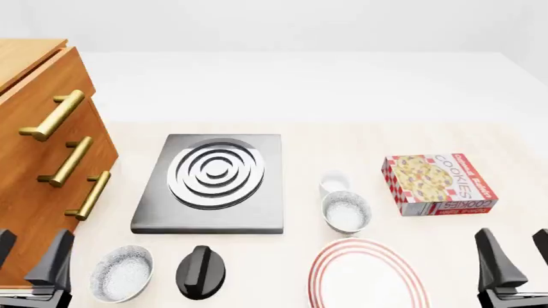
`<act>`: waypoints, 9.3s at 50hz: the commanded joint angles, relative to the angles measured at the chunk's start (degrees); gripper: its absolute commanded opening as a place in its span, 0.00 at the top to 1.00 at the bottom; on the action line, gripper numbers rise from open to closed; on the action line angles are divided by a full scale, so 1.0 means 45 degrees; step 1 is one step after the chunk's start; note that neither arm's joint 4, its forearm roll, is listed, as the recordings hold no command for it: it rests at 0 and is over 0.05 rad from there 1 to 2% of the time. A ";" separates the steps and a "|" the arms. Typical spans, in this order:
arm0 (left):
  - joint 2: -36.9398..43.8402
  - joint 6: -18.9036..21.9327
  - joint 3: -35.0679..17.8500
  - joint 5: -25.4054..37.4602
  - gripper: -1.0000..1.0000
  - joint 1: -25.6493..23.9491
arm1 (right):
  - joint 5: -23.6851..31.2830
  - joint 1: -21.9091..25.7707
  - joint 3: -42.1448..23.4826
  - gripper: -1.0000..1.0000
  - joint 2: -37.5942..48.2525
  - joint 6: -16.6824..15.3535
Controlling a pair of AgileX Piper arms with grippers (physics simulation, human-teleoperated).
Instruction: Pick the akita bowl between the plate and the ramekin and place it on the plate.
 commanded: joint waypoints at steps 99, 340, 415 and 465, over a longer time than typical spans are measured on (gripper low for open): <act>0.0000 0.0000 0.0000 0.0000 0.00 0.0000 | 1.0216 0.5184 -1.7369 0.00 1.1200 0.1275; 0.0000 0.0000 0.0000 0.0000 0.00 0.0000 | 0.4531 0.3380 -1.0800 0.00 2.1481 0.2622; 0.0000 0.0000 0.0000 0.0000 0.00 0.0000 | 0.5325 0.2595 -1.0781 1.00 1.9574 0.1926; 0.0000 0.0000 0.0000 0.0000 0.00 0.0000 | 0.8154 0.3277 -0.8528 1.00 1.4263 -0.0869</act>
